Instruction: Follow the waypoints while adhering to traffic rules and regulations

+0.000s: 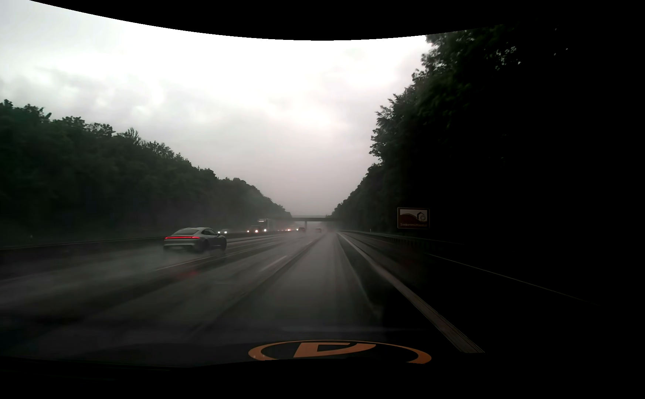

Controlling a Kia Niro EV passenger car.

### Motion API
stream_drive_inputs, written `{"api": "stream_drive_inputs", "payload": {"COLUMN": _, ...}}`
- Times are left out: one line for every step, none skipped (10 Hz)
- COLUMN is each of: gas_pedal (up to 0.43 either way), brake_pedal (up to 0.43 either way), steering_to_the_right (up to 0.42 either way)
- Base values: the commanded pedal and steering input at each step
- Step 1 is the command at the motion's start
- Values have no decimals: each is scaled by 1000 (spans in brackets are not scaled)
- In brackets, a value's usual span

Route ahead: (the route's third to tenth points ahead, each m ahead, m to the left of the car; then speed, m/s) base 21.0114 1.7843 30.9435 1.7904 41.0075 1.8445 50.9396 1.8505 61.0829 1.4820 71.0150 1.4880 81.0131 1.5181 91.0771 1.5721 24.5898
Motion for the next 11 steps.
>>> {"api": "stream_drive_inputs", "payload": {"gas_pedal": 110, "brake_pedal": 0, "steering_to_the_right": -1}}
{"api": "stream_drive_inputs", "payload": {"gas_pedal": 110, "brake_pedal": 0, "steering_to_the_right": -1}}
{"api": "stream_drive_inputs", "payload": {"gas_pedal": 110, "brake_pedal": 0, "steering_to_the_right": -1}}
{"api": "stream_drive_inputs", "payload": {"gas_pedal": 110, "brake_pedal": 0, "steering_to_the_right": -1}}
{"api": "stream_drive_inputs", "payload": {"gas_pedal": 110, "brake_pedal": 0, "steering_to_the_right": -1}}
{"api": "stream_drive_inputs", "payload": {"gas_pedal": 110, "brake_pedal": 0, "steering_to_the_right": -1}}
{"api": "stream_drive_inputs", "payload": {"gas_pedal": 110, "brake_pedal": 0, "steering_to_the_right": 1}}
{"api": "stream_drive_inputs", "payload": {"gas_pedal": 110, "brake_pedal": 0, "steering_to_the_right": 2}}
{"api": "stream_drive_inputs", "payload": {"gas_pedal": 110, "brake_pedal": 0, "steering_to_the_right": 2}}
{"api": "stream_drive_inputs", "payload": {"gas_pedal": 110, "brake_pedal": 0, "steering_to_the_right": 0}}
{"api": "stream_drive_inputs", "payload": {"gas_pedal": 110, "brake_pedal": 0, "steering_to_the_right": 0}}
